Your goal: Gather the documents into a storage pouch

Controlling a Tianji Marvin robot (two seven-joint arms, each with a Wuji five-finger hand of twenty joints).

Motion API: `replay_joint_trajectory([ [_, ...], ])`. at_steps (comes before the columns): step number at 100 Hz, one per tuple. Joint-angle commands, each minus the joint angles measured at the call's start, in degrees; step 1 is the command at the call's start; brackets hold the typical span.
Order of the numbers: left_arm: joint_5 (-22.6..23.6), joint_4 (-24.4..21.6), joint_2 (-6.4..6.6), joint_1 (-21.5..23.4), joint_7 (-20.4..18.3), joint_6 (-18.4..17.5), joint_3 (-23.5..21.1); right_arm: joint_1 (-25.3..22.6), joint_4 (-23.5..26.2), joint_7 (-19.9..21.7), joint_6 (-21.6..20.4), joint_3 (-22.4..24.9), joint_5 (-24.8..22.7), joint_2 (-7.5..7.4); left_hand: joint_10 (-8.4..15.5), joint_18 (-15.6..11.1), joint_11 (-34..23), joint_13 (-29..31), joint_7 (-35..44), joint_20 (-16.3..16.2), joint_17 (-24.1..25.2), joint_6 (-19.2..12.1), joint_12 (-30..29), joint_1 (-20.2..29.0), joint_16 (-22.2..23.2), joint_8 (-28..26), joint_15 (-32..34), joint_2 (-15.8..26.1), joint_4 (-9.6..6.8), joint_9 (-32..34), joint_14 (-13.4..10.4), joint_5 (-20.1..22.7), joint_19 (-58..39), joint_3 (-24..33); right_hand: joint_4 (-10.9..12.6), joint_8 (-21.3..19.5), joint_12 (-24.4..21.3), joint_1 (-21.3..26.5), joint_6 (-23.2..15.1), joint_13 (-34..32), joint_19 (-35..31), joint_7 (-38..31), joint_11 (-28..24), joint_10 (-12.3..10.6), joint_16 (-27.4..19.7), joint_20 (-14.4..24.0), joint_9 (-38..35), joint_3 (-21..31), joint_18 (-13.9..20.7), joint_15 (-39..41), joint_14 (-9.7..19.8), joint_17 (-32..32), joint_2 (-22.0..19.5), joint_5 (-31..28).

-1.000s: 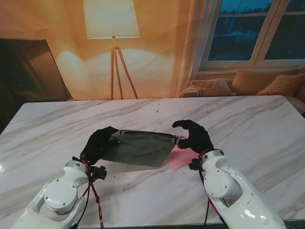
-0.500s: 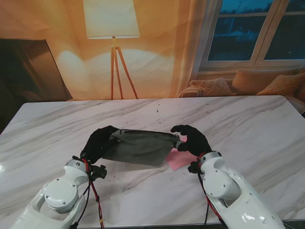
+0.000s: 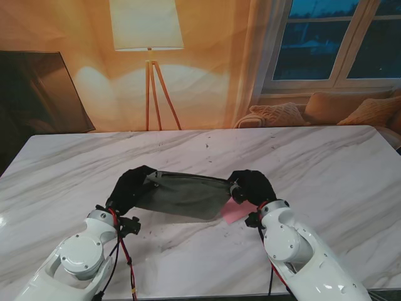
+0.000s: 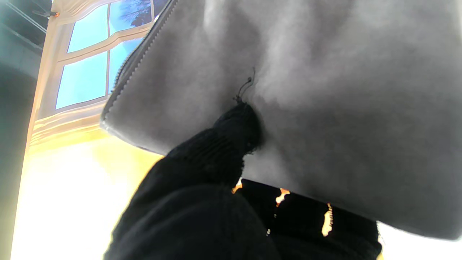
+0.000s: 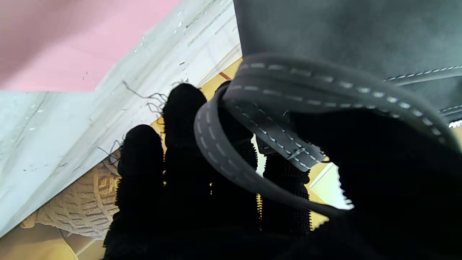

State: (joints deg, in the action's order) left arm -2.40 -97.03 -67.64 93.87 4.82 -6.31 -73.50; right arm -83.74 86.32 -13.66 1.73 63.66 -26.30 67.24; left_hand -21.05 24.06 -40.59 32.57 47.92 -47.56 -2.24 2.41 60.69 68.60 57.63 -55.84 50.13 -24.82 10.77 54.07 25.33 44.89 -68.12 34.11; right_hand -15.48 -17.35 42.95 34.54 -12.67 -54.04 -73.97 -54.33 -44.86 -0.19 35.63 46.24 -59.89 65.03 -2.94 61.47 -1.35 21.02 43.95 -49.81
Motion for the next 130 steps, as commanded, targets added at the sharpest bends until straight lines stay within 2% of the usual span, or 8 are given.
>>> replay_joint_trajectory([
  [1, 0.82, 0.30, -0.10, 0.20, -1.15, 0.60, -0.21, -0.30, 0.15, 0.49, -0.31, 0.38, 0.06, 0.40, 6.54, -6.88, -1.47, -0.93, 15.99, 1.12, 1.38, -2.01, -1.13, 4.95, -0.87, -7.71, -0.78, 9.71, -2.08, 0.08, 1.61, 8.06, 0.91, -0.53, -0.87, 2.12, 0.35, 1.82, -1.01, -3.30, -4.82, -3.13, -1.50, 1.36, 1.19, 1.86, -3.41, 2.06, -0.02, 4.88, -0.65, 1.89, -2.33, -4.02],
  [33, 7.14, -0.33, 1.09, 0.97, -3.90, 4.72, -1.76, -1.98, 0.52, -3.64, -2.17, 2.85, -3.92, 0.42, 9.41, -8.14, 19.02, -6.56, -2.54, 2.59, 3.93, -1.51, -7.99, -4.49, -10.00, 21.97, -10.05, -2.36, 1.35, -6.26, -4.04, -2.56, 6.40, 13.69, -1.72, -0.29, -0.99, 0.25, 2.55, -10.49, -14.21, -6.25, -6.66, 5.03, 1.38, 2.51, -7.61, 6.12, -0.06, 16.14, -0.59, 7.41, -0.77, -7.61],
  [60, 10.95, -2.13, 2.12, 1.79, -7.06, 9.03, -3.58, -3.59, 1.52, -3.96, -2.26, 5.00, -7.08, -0.15, 9.15, -9.96, 15.85, -14.48, -17.11, 3.63, 7.48, -0.13, -28.16, -16.41, -13.16, 26.53, -15.54, 2.64, -6.22, -24.72, -6.97, -10.96, 14.73, 18.45, -2.04, -0.41, -1.58, 0.12, 5.23, -11.79, -15.85, -5.79, -7.36, 6.42, 0.90, 2.06, -9.25, 8.29, -0.67, 17.49, -1.59, 7.87, 1.26, -8.83],
  [77, 14.17, -4.02, 2.49, 3.09, -7.14, 9.07, -5.73, -4.19, 2.15, -3.28, -2.61, 5.48, -8.09, -0.50, 8.86, -9.83, 15.95, -14.75, -17.79, 2.57, 7.57, -1.01, -28.30, -16.64, -12.56, 26.80, -15.47, 3.06, -6.19, -26.20, -6.92, -10.60, 15.38, 18.14, -2.15, 0.04, -1.64, 0.16, 5.62, -11.75, -16.00, -5.60, -7.51, 6.66, 0.71, 1.82, -9.16, 8.21, -0.71, 17.53, -1.61, 7.69, 1.04, -8.75],
  [106, 14.01, -7.54, 4.06, 4.46, -13.78, 7.46, -8.41, -5.44, 3.01, -3.34, -3.64, 5.02, -9.08, -0.70, 5.55, -11.06, 10.20, -6.59, -20.30, -9.97, -1.44, -1.81, -8.13, -11.14, 7.61, 27.45, 4.70, 2.73, -3.11, -26.22, -4.08, -6.89, -6.47, 14.27, -2.24, 0.52, -0.54, -0.45, 6.87, -12.72, -17.82, -5.46, -9.43, 7.18, 0.97, 1.74, -9.00, 7.49, -0.52, 19.78, -0.62, 8.69, -0.19, -7.99],
  [120, 13.79, -7.72, 4.90, 3.42, -17.52, 6.58, -8.54, -6.07, 3.78, -3.29, -3.42, 4.81, -8.26, -0.57, 6.09, -11.70, 10.55, -2.27, -23.54, -13.66, -6.02, -2.82, -7.81, -5.47, 10.29, 29.82, 8.66, -0.34, -0.71, -28.71, -4.81, -10.23, -9.36, 13.50, -2.25, 1.12, 0.93, -0.94, 8.52, -15.29, -21.33, -5.12, -12.06, 8.35, 1.55, 2.55, -9.68, 6.87, -0.58, 24.05, 0.54, 10.61, -1.15, -7.43],
  [127, 13.59, -7.85, 5.31, 2.75, -19.41, 6.71, -8.31, -6.19, 3.88, -3.31, -3.47, 4.70, -8.02, -0.53, 6.73, -13.54, 9.61, -7.64, -24.32, -13.44, -2.60, -3.20, -16.54, -7.55, 9.53, 30.76, 4.40, -0.10, -1.38, -32.43, -5.54, -10.80, -7.03, 14.03, -2.29, 1.36, 1.38, -1.22, 8.98, -16.02, -22.00, -5.03, -12.88, 8.34, 1.55, 2.58, -10.00, 6.62, -0.45, 25.10, 1.17, 11.21, -1.52, -7.26],
  [130, 13.73, -7.85, 5.46, 2.41, -19.98, 6.78, -8.10, -6.24, 3.90, -3.32, -3.51, 4.68, -7.95, -0.52, 7.13, -14.89, 10.50, -14.94, -24.39, -11.79, 1.12, -3.26, -17.61, -11.72, 2.92, 30.76, -0.99, 3.04, -5.10, -34.57, -6.64, -10.68, -5.37, 15.57, -2.31, 1.42, 1.51, -1.37, 8.99, -16.18, -22.15, -5.02, -13.11, 8.33, 1.53, 2.57, -10.11, 6.53, -0.41, 25.34, 1.37, 11.36, -1.67, -7.21],
])
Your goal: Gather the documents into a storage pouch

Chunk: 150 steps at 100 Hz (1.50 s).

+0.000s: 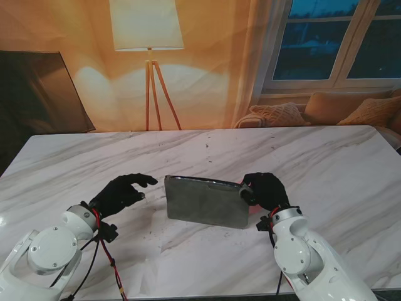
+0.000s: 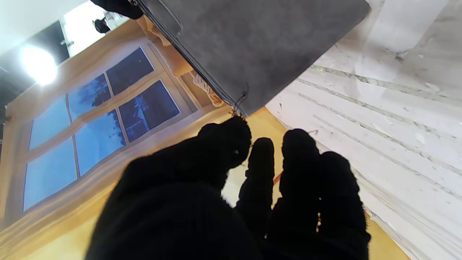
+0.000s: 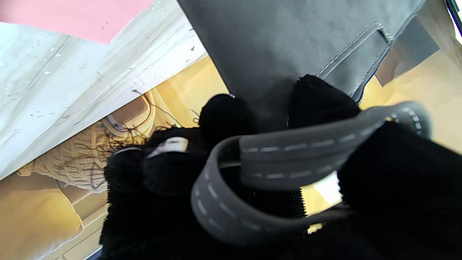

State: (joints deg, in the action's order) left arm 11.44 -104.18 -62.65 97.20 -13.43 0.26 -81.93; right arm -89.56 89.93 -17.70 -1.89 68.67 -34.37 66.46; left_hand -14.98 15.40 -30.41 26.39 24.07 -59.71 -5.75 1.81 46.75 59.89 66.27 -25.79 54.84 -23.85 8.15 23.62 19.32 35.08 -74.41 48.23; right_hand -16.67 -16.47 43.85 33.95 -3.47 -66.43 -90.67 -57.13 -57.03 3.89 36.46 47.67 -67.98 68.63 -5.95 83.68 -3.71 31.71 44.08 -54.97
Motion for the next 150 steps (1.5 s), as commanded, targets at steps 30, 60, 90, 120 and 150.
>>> replay_joint_trajectory([
  [30, 3.82, 0.92, 0.53, -4.85, -0.63, -1.25, 3.88, -0.69, 0.29, 0.49, -0.51, -0.69, 0.82, 0.38, 5.85, -5.28, 13.08, -22.69, 0.49, 4.17, 13.05, -3.14, -18.17, -14.80, -30.56, -2.77, -37.59, 1.38, -3.05, -10.83, -8.82, 3.08, 57.82, -0.67, -1.13, 0.84, 1.11, -1.02, -0.04, -3.89, -5.78, -2.02, -1.46, 3.91, 0.34, 0.87, -1.63, 2.11, 2.90, 3.60, 4.44, 0.78, -2.91, -1.54],
  [60, 3.51, 4.69, -0.15, -9.49, 1.63, -1.44, 8.23, -0.93, -0.28, 0.78, -3.04, -0.61, 0.49, 0.14, 5.78, -5.28, 15.10, -22.48, 0.93, 14.19, 11.49, 0.53, -20.26, -16.48, -31.91, -2.01, -43.89, 11.31, -2.80, -10.42, -9.69, 7.06, 64.24, -21.43, -0.97, 0.64, 1.35, -0.61, -1.20, -3.49, -5.56, -2.08, -1.43, 3.51, -0.13, 0.47, -1.27, 1.48, 3.08, 3.23, 4.93, 0.58, -3.24, -1.28],
  [90, 6.35, 8.52, -0.80, -12.70, 4.97, -2.05, 11.86, -1.42, -0.61, 1.67, -5.97, 0.08, -0.55, -0.34, 5.50, -6.22, 15.25, -23.22, -0.36, 31.37, 9.74, 2.74, -20.22, -18.91, -32.84, -0.75, -47.68, 19.89, -5.67, -8.87, -11.34, 10.60, 70.69, -31.28, -0.67, 0.23, 1.43, 0.47, -2.35, -3.00, -4.73, -2.01, -1.07, 3.03, -0.48, -0.11, -0.58, 0.59, 3.39, 2.60, 5.51, 0.40, -3.52, -0.97],
  [120, 4.85, 11.58, -1.24, -15.30, 5.46, -1.85, 14.25, -1.61, -0.62, 1.57, -7.21, 0.23, -1.35, -0.50, 5.51, -6.12, 14.79, -22.61, 0.58, 32.62, 9.67, 3.27, -19.98, -18.55, -32.48, -0.96, -48.40, 20.12, -5.79, -8.62, -11.18, 11.39, 70.29, -31.94, -0.45, -0.03, 1.53, 0.69, -2.83, -2.19, -3.25, -1.93, -0.78, 2.54, -0.56, -0.81, -0.26, 0.14, 3.66, 1.86, 5.71, -0.14, -3.70, -0.92],
  [150, 3.91, 13.79, -1.48, -17.28, 5.40, -2.25, 16.58, -1.69, -0.46, 2.16, -6.95, 0.15, -1.20, -0.58, 5.48, -6.03, 14.18, -22.10, 3.78, 32.98, 9.90, 4.53, -19.73, -18.28, -32.06, -2.25, -49.08, 20.32, -5.80, -7.70, -11.15, 13.63, 69.60, -32.35, -0.45, -0.30, 1.61, 0.52, -3.04, -2.14, -3.20, -1.98, -0.72, 2.34, -0.44, -0.86, -0.28, 0.15, 3.64, 1.72, 5.76, -0.12, -3.73, -0.88],
])
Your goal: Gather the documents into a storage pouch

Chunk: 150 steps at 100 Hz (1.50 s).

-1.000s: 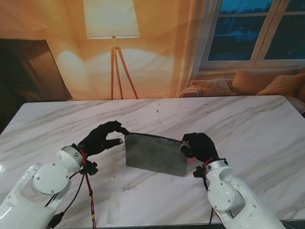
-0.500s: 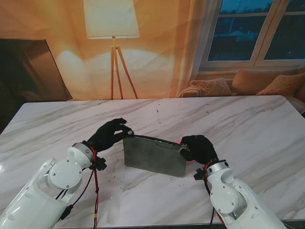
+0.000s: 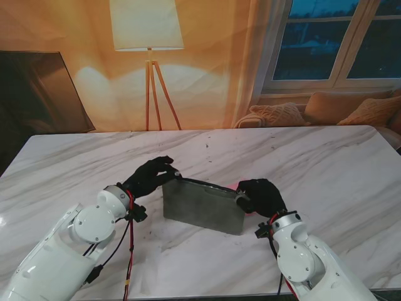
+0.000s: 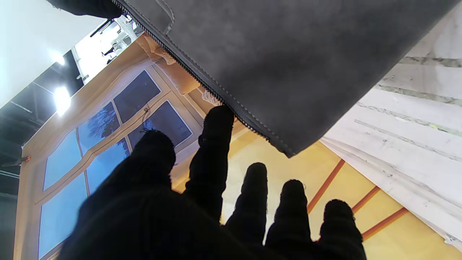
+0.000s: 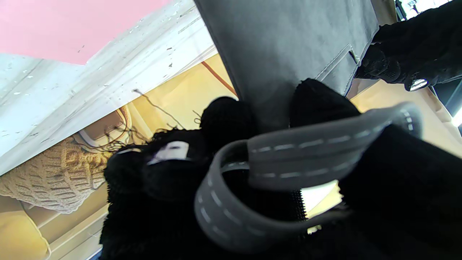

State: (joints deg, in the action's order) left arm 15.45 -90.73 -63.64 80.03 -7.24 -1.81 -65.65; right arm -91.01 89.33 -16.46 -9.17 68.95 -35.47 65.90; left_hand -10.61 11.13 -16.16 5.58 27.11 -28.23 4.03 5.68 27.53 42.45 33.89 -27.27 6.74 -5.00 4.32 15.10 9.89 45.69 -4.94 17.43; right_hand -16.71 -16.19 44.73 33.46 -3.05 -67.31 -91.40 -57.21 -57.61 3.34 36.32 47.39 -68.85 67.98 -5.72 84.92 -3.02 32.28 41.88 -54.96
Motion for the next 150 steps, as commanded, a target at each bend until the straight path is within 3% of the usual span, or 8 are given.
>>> replay_joint_trajectory([
  [1, -0.12, 0.38, -0.50, -0.12, -0.78, -0.16, 0.35, -0.24, 0.14, 0.95, 0.36, -0.14, -0.08, -0.03, 1.12, -1.75, -0.07, -1.28, 0.80, 1.51, 0.11, 0.63, -0.51, -0.86, 0.33, -0.78, -1.00, 1.50, -1.97, 0.82, -1.69, 3.07, 0.11, -1.57, -0.42, -0.59, 0.72, 1.01, -3.48, -1.26, -2.47, -1.90, -0.13, 2.89, -0.30, -0.58, 0.60, 0.80, 3.41, 0.48, 5.06, -0.70, -1.52, -0.89],
  [31, 1.58, 1.31, -0.14, -1.05, -1.74, -0.33, 1.52, -0.25, 0.20, 1.19, 0.54, -0.23, 0.14, -0.03, 0.58, -1.58, -0.29, -1.00, 3.23, 1.84, 0.17, 1.58, -0.38, -0.73, 0.74, -1.89, -1.06, 1.82, -1.97, 1.38, -1.30, 3.48, -0.09, -2.03, -0.42, -0.65, 0.72, 1.00, -3.79, -1.13, -2.36, -1.83, -0.04, 2.79, -0.25, -0.64, 0.70, 0.69, 3.44, 0.29, 5.15, -0.76, -1.59, -0.81],
  [56, 3.76, 2.13, 0.13, -2.08, -2.08, -0.90, 2.34, -0.23, 0.16, 1.52, -0.07, -0.33, 0.18, -0.12, 0.64, -1.55, -0.56, -0.42, -0.93, -0.10, 0.42, 0.29, -0.18, -0.22, 1.38, -0.14, -0.78, 0.79, -1.96, 1.05, -0.91, -2.00, -1.94, -1.28, -0.41, -0.72, 0.71, 0.97, -4.21, -0.93, -2.10, -1.78, 0.05, 2.55, -0.21, -0.74, 0.78, 0.56, 3.51, 0.01, 5.25, -0.86, -1.69, -0.77],
  [81, 9.11, 1.61, 1.28, -1.68, -4.38, -0.95, 1.58, -0.24, 0.13, 1.64, -0.05, -0.22, 0.20, -0.13, -1.64, 0.02, -3.37, 5.54, 3.85, -21.62, 3.13, 0.00, 3.03, -1.07, 7.09, -4.19, 3.20, -7.14, -0.01, 5.55, 7.94, -3.67, -10.03, 7.79, -0.40, -0.79, 0.72, 0.91, -4.15, -0.89, -1.87, -1.82, 0.10, 2.48, -0.16, -0.83, 0.80, 0.55, 3.55, -0.12, 5.31, -0.95, -1.73, -0.78],
  [98, 12.66, 0.92, 1.91, -0.57, -5.20, -1.82, 0.30, -0.36, 0.31, 1.81, 0.26, -0.15, 0.30, -0.15, -1.51, 1.71, -5.68, 8.30, 7.87, -36.10, 0.87, -0.34, 4.68, 0.51, 12.15, -3.26, 11.56, -14.97, 2.57, 10.74, 9.23, -2.97, -13.61, 15.86, -0.34, -0.74, 0.74, 1.22, -3.57, -0.74, -1.64, -1.77, 0.12, 2.77, -0.12, -0.91, 0.83, 0.67, 3.52, -0.24, 5.23, -1.17, -1.61, -0.74],
  [114, 17.18, 0.52, 2.37, 0.39, -4.85, -3.38, -0.93, -0.30, 0.28, 1.81, 0.27, -0.16, 0.09, -0.18, -2.11, 4.09, -9.13, 12.18, 14.21, -43.71, -3.95, -1.42, 5.86, 3.37, 13.18, -1.75, 24.08, -22.72, 5.53, 17.46, 11.13, -3.87, -21.39, 24.68, -0.37, -0.62, 0.69, 1.26, -3.76, -0.37, -1.19, -1.73, 0.28, 2.61, -0.17, -1.05, 1.04, 0.58, 3.42, -0.71, 5.11, -1.41, -1.68, -0.76],
  [129, 19.24, 0.61, 2.46, 1.01, -3.95, -4.52, -1.34, -0.36, 0.42, 2.22, 0.61, -0.13, 0.12, -0.24, -2.97, 4.74, -14.07, 17.30, 23.00, -26.73, -0.51, -2.18, 8.25, 3.99, 12.57, -2.43, 32.05, -27.73, 7.41, 23.68, 11.96, -5.15, -51.68, 30.79, -0.37, -0.67, 0.41, 1.16, -4.37, 0.51, 0.25, -1.68, 0.85, 1.79, -0.52, -1.61, 1.52, 0.20, 3.41, -2.37, 5.25, -2.14, -2.06, -0.50],
  [150, 22.91, 1.51, 1.95, 1.45, 1.13, -5.99, -1.24, -0.73, 1.18, 3.67, 1.80, 0.06, 0.95, -0.37, -3.28, 5.85, -16.21, 24.25, 27.26, -21.96, -4.95, -3.66, 20.70, 7.94, 15.87, 1.29, 41.71, -27.23, 7.42, 33.69, 13.74, -2.26, -64.86, 32.84, -0.29, -0.63, -2.77, 0.66, -4.72, 4.89, 5.01, -0.19, 6.38, 0.56, -2.58, -3.64, 5.81, -1.37, 3.42, -11.01, 4.19, -5.21, -3.85, 1.90],
])
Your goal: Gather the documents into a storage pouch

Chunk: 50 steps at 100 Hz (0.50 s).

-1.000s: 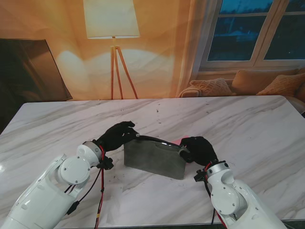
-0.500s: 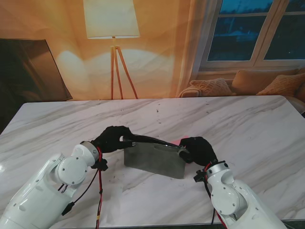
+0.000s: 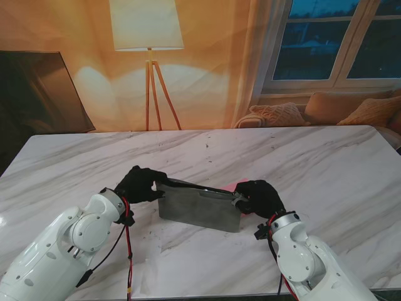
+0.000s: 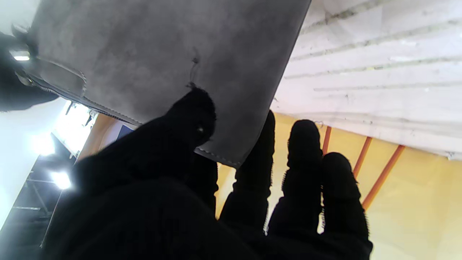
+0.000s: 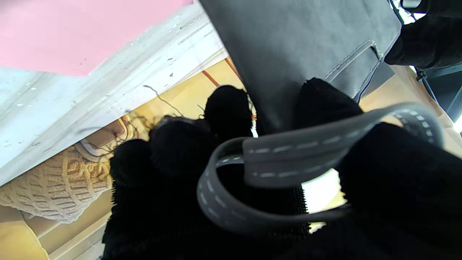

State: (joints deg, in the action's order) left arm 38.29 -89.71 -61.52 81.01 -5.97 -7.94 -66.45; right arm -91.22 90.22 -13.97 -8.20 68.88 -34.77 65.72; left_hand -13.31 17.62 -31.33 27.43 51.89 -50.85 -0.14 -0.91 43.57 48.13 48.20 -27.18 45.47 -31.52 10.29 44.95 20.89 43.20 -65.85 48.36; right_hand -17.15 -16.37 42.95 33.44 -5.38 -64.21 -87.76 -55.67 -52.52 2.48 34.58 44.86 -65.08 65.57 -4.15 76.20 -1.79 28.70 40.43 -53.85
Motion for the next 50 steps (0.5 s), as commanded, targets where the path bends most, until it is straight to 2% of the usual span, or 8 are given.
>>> replay_joint_trajectory([
  [1, 0.27, 0.49, -0.19, 0.51, 0.06, 0.13, -0.46, -0.54, 0.32, 1.27, 0.90, 0.16, 0.27, -0.20, -0.61, -0.63, -1.06, 2.65, 2.44, 0.68, -0.94, 2.97, 5.02, 2.39, 1.69, 1.35, 3.28, -0.67, 1.42, 4.28, 2.77, 0.37, -4.20, 1.99, 0.14, -0.44, -1.13, 0.45, -2.29, 2.04, 1.64, -1.59, 1.62, 1.42, -0.95, -1.21, 2.37, 0.94, 1.81, -2.78, 2.87, -1.86, -2.47, 1.06],
  [10, 2.10, 0.48, -0.29, 0.92, 1.75, 0.02, -0.86, -0.78, 0.94, 2.94, 1.89, 0.50, 0.76, -0.42, -0.45, -0.40, -0.86, 5.38, 3.36, 1.17, -3.20, 3.21, 10.55, 5.54, 4.02, 1.93, 7.95, 0.11, 1.91, 9.18, 3.14, 1.59, -5.89, 1.35, -0.02, -0.72, -2.13, -1.49, -2.29, 5.76, 4.05, -0.16, 4.88, 1.13, -2.00, -1.81, 6.65, 0.21, 1.88, -7.33, 2.33, -4.50, -3.07, 3.96],
  [18, 2.78, 0.10, -0.36, 1.52, 2.42, 0.61, -1.41, -0.91, 1.33, 4.01, 2.68, 0.67, 1.33, -0.53, -1.04, -0.36, -2.40, 5.60, 3.76, 1.20, -3.32, 3.42, 13.92, 7.61, 5.98, 1.49, 10.50, 1.07, 2.20, 10.25, 3.64, 2.08, -5.98, 0.56, 0.00, -1.02, -2.63, -1.76, -2.08, 8.00, 5.33, 0.53, 6.44, 1.27, -2.50, -1.87, 9.10, -0.14, 1.92, -9.77, 2.09, -6.10, -3.19, 5.47],
  [35, 3.18, -0.67, -0.40, 2.72, 2.82, 1.74, -2.73, -0.60, 1.20, 5.19, 3.71, 0.61, 0.89, -0.79, -1.44, -0.64, -2.69, 4.61, 2.64, 1.59, -2.21, 3.10, 16.32, 10.09, 8.02, -0.79, 10.76, 2.29, 2.15, 9.70, 3.90, 2.43, -5.51, -1.11, -0.01, -1.53, -4.29, -3.41, -1.58, 12.74, 8.61, 3.12, 9.75, 0.70, -3.53, -1.91, 14.94, -0.42, 1.96, -16.10, 2.36, -8.56, -3.10, 9.97],
  [50, 3.98, -1.09, -0.38, 3.53, 3.21, 2.02, -3.67, 0.02, 0.68, 6.79, 5.52, 0.69, 1.07, -1.00, -1.36, -0.81, -2.93, 4.22, 2.51, 1.71, -1.89, 2.12, 17.04, 10.83, 8.44, -3.16, 10.73, 3.11, 2.15, 9.25, 3.73, 2.26, -5.44, -2.14, 1.46, -5.10, -7.48, -6.29, -0.18, 18.00, 11.81, 11.29, 11.86, 0.25, -3.87, -1.30, 21.39, 0.95, 2.03, -22.60, 2.71, -11.36, -3.97, 12.33],
])
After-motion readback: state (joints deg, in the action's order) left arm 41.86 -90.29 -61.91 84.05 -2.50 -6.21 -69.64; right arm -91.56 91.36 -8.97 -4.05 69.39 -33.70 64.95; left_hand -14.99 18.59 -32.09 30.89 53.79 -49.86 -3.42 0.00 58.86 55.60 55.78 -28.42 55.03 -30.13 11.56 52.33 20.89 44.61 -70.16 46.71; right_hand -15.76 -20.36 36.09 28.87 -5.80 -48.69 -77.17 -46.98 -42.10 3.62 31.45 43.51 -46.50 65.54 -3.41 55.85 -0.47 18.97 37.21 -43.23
